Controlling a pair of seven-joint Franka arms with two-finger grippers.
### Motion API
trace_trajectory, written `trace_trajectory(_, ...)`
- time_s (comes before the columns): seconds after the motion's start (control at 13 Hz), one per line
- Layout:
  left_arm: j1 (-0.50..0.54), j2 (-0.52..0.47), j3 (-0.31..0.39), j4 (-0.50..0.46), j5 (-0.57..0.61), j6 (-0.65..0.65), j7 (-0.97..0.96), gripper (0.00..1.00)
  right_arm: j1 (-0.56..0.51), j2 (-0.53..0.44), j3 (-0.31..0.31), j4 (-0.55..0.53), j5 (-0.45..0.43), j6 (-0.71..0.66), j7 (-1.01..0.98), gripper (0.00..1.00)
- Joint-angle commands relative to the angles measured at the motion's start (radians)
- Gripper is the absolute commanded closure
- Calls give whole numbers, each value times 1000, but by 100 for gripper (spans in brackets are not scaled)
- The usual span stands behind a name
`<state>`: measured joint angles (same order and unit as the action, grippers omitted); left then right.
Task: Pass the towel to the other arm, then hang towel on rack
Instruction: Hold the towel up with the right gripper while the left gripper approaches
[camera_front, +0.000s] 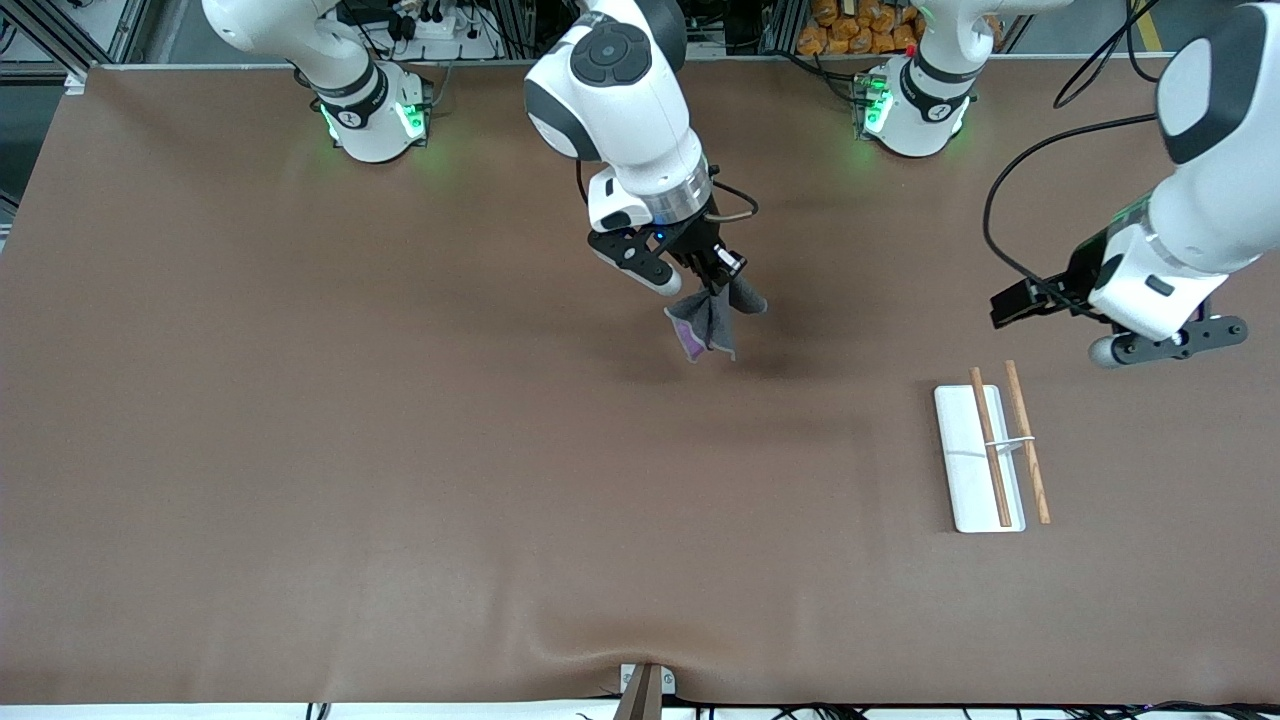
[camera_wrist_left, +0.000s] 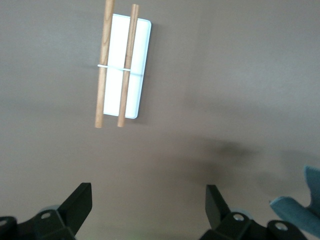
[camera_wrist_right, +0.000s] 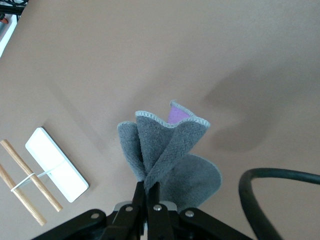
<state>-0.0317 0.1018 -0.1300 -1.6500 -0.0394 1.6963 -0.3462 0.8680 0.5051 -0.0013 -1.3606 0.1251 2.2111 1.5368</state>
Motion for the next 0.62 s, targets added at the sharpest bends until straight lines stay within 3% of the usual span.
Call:
trace_trajectory(0.0, -33, 50, -13, 24, -17, 78, -104, 0, 11, 18, -13, 41, 13, -7, 26, 100)
trace_trajectory(0.38, -100, 209, -14, 200, -103, 112, -319, 0, 12, 18, -14, 43, 13, -7, 25, 100)
trace_trajectory(0.54, -163, 240, -14, 210, -103, 152, -419, 0, 12, 18, -14, 43, 13, -7, 25, 100)
